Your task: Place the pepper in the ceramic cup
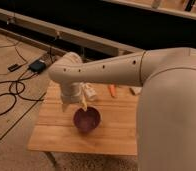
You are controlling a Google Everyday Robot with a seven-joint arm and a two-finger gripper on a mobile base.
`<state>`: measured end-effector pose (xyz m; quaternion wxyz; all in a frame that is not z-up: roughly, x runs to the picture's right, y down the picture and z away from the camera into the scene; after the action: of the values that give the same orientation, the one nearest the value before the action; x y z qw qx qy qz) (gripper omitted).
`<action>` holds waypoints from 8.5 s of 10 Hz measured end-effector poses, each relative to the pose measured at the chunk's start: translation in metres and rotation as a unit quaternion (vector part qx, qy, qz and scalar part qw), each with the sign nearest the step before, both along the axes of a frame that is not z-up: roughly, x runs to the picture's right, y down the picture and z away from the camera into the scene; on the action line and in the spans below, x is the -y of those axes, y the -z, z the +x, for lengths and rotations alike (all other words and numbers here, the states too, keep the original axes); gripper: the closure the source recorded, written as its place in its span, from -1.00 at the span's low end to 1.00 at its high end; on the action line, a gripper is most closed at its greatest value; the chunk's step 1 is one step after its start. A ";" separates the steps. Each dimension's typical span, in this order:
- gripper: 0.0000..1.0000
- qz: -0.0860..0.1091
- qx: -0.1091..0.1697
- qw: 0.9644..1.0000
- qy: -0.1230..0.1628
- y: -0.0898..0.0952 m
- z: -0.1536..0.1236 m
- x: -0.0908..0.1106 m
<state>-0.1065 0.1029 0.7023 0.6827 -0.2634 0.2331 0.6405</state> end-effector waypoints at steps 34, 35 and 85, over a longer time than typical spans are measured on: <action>-0.30 -0.002 0.048 0.997 0.059 -0.095 0.063 0.026; -0.30 -0.001 0.054 0.996 0.065 -0.110 0.074 0.030; 1.00 0.306 -0.018 0.951 -0.034 -0.193 0.270 0.297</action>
<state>0.1639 -0.1939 0.8956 0.7037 -0.0379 0.0291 0.7089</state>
